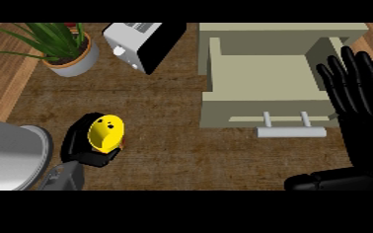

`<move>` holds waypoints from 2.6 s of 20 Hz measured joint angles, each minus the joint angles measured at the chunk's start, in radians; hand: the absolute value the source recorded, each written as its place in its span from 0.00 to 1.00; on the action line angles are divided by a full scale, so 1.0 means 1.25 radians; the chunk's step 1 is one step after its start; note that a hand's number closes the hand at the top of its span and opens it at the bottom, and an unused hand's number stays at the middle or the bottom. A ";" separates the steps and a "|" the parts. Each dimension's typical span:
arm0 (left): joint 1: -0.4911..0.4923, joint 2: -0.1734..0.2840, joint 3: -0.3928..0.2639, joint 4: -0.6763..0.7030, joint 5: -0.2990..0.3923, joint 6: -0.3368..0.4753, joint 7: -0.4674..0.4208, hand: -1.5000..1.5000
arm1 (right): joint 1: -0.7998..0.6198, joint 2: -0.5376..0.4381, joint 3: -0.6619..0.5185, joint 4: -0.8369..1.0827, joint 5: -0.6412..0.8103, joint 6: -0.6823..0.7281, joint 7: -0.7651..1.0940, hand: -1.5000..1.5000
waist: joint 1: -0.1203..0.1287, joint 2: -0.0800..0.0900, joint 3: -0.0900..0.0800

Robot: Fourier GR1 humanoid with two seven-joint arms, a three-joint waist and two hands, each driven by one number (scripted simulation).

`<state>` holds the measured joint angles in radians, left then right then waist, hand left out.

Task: Pick up the cup, place it into the drawer and close the drawer

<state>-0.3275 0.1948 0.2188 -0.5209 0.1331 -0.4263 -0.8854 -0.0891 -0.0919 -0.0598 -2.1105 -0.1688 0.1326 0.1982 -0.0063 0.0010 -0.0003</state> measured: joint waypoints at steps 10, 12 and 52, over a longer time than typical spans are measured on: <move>0.020 -0.048 0.042 -0.073 0.045 0.124 -0.060 1.00 | -0.023 0.003 0.004 0.003 0.008 -0.013 0.015 0.00 | 0.005 -0.001 0.000; 0.018 -0.052 0.039 -0.098 0.054 0.122 -0.058 1.00 | -0.014 0.006 0.005 0.001 0.009 -0.012 0.009 0.00 | 0.005 -0.001 0.000; -0.439 -0.153 -0.216 -0.551 0.064 0.517 0.591 1.00 | 0.003 -0.002 -0.020 0.025 0.003 0.006 -0.017 0.00 | -0.003 0.000 0.000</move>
<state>-0.8767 0.0034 -0.0513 -1.2093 0.2136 0.2199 -0.1464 -0.0854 -0.0947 -0.0849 -2.0788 -0.1650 0.1396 0.1770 -0.0104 0.0007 0.0001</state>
